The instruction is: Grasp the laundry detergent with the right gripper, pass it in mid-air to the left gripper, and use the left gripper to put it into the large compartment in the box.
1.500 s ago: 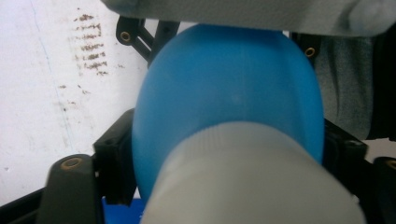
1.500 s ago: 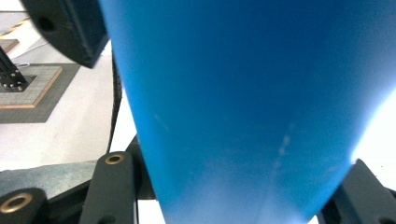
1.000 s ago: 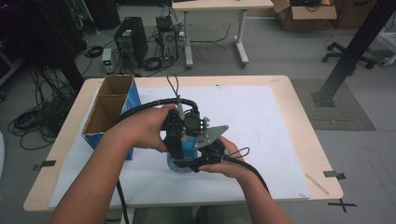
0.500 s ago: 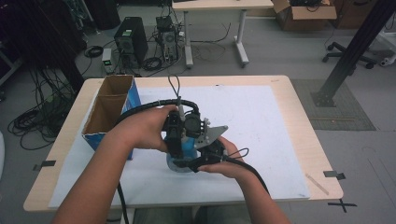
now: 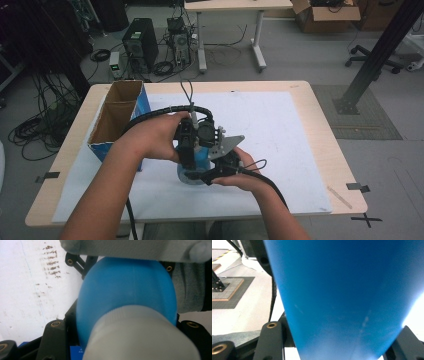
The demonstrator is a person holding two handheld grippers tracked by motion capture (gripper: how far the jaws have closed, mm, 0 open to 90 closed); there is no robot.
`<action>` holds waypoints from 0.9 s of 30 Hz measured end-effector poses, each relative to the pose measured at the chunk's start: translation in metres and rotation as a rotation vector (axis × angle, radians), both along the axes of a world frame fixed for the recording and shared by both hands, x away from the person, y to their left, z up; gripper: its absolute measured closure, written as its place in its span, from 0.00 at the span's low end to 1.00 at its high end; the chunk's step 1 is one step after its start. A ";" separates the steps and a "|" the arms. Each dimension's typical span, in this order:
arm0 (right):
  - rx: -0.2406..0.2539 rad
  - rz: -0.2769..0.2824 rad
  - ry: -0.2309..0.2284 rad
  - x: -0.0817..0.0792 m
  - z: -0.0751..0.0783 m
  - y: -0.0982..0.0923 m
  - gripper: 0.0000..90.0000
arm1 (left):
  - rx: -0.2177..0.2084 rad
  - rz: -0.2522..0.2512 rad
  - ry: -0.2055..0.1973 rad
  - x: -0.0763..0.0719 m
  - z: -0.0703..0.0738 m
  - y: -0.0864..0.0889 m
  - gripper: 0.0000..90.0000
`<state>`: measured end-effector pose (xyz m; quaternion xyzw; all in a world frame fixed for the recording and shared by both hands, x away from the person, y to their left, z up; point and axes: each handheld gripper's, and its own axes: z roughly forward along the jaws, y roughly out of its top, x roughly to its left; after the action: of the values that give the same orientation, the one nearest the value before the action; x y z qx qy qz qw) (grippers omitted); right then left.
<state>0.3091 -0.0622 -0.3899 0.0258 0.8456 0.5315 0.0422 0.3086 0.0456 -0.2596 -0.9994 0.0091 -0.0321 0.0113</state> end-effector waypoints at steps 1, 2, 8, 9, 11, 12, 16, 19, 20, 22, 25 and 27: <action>0.006 0.000 0.000 0.000 -0.001 0.000 0.48 | -0.003 -0.002 -0.002 0.000 0.000 0.000 0.44; 0.012 -0.003 -0.001 0.000 -0.001 0.000 0.47 | -0.002 0.003 0.001 0.000 0.000 -0.001 0.44; 0.050 0.008 0.017 -0.003 -0.006 -0.002 0.32 | -0.004 0.010 -0.002 0.002 0.000 -0.002 0.44; 0.049 0.006 0.017 -0.003 -0.006 -0.002 0.31 | -0.001 0.008 -0.001 0.002 0.001 -0.002 0.44; 0.050 -0.002 0.017 -0.003 -0.008 -0.003 0.28 | -0.006 0.007 -0.002 0.002 0.001 -0.002 0.44; 0.060 -0.003 0.018 -0.003 -0.008 -0.004 0.28 | -0.005 0.010 -0.001 0.002 0.002 -0.003 0.44; 0.085 -0.011 0.025 -0.002 -0.009 -0.007 0.24 | -0.011 0.016 -0.001 0.001 0.002 -0.003 0.44; 0.092 -0.008 0.036 -0.001 -0.009 -0.009 0.19 | -0.011 0.018 -0.003 0.002 0.004 -0.003 0.44; 0.092 -0.008 0.036 -0.001 -0.009 -0.009 0.19 | -0.011 0.018 -0.003 0.002 0.004 -0.003 0.44; 0.099 -0.012 0.034 -0.001 -0.009 -0.011 0.15 | -0.009 0.019 -0.003 0.002 0.005 -0.003 0.44; 0.101 -0.020 0.034 0.000 -0.008 -0.013 0.13 | -0.012 0.019 -0.007 0.002 0.006 -0.003 0.44; 0.101 -0.021 0.028 0.001 -0.008 -0.013 0.11 | -0.009 0.018 -0.007 0.001 0.006 -0.003 0.44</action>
<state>0.3100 -0.0750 -0.3976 0.0443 0.8178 0.5728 0.0344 0.3100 0.0430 -0.2534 -0.9994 0.0000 -0.0353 0.0072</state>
